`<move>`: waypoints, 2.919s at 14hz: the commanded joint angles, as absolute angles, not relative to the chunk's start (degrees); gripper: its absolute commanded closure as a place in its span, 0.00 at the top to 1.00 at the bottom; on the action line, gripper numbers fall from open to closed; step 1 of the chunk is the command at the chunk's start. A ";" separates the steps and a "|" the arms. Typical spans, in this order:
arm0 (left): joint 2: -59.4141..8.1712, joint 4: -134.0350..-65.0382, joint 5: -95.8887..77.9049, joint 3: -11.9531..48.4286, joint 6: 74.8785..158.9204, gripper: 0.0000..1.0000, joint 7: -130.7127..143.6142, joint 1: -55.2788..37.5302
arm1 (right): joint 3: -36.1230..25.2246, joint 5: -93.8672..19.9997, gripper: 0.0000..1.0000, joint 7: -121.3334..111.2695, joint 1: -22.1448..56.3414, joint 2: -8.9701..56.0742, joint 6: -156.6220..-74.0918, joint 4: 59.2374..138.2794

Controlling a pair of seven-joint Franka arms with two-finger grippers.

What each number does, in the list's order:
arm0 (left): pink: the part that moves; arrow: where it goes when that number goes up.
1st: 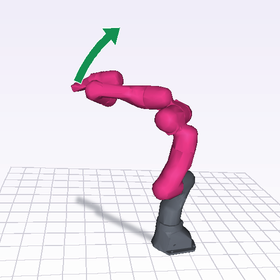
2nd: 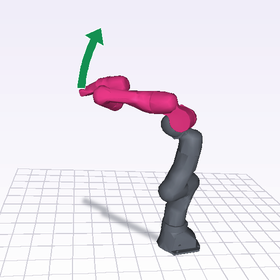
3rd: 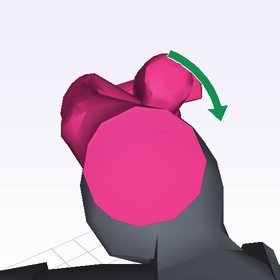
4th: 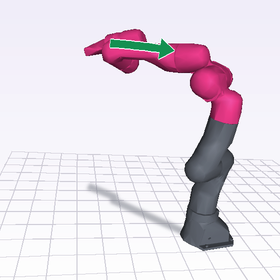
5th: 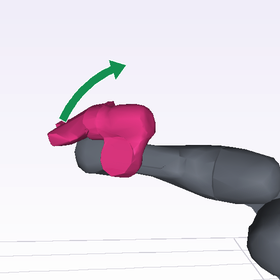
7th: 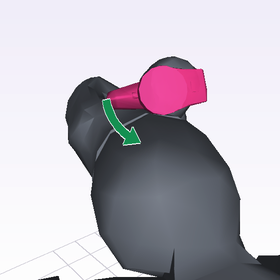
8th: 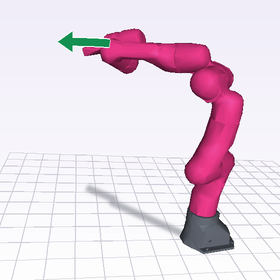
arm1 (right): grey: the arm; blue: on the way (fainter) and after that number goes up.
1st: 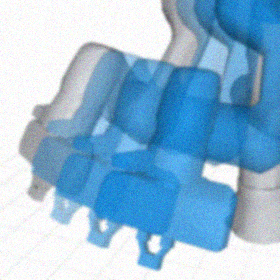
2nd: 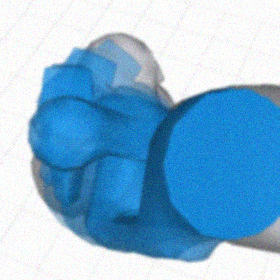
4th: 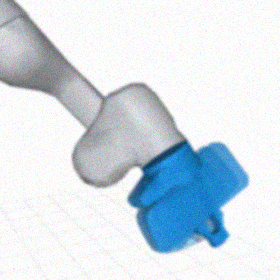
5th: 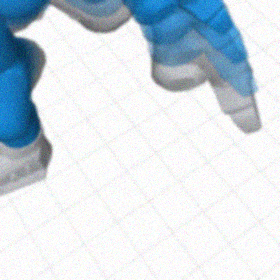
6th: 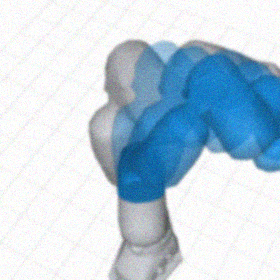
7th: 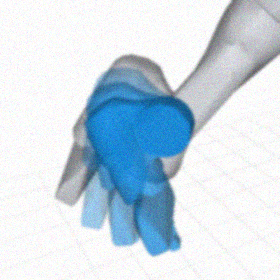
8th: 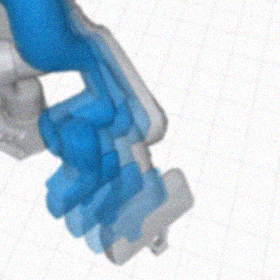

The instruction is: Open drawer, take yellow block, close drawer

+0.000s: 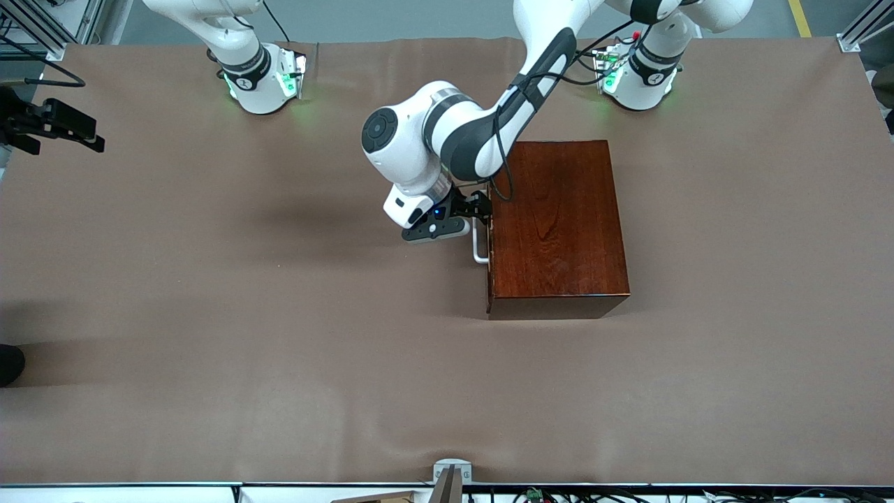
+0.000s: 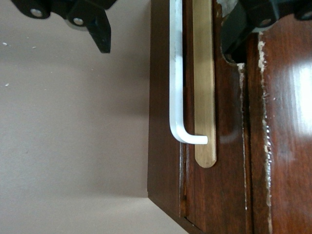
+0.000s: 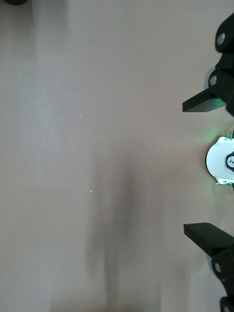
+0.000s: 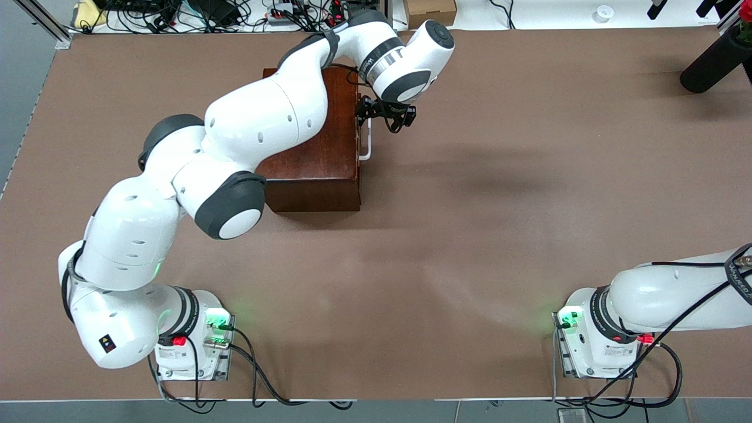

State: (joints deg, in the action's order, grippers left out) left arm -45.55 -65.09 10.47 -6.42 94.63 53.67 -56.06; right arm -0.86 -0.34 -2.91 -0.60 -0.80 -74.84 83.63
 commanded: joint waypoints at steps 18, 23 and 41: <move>-51.42 -62.84 10.90 -5.10 106.86 1.00 67.14 -56.51 | -0.35 -0.70 1.00 -3.52 -1.58 -0.53 -73.92 83.06; -50.98 -62.49 8.62 -3.17 109.24 1.00 68.46 -56.60 | -0.35 -0.79 1.00 -3.52 -1.67 -0.53 -73.92 83.14; -49.67 -62.58 5.01 -3.43 123.58 1.00 76.03 -57.04 | -0.44 -0.70 1.00 -3.52 -2.11 -0.44 -73.92 83.06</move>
State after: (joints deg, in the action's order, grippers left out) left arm -49.74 -64.43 5.95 -2.92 124.21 75.42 -56.84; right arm -1.00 -0.34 -2.91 -1.04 -0.68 -74.50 83.63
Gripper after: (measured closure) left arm 0.000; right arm 0.000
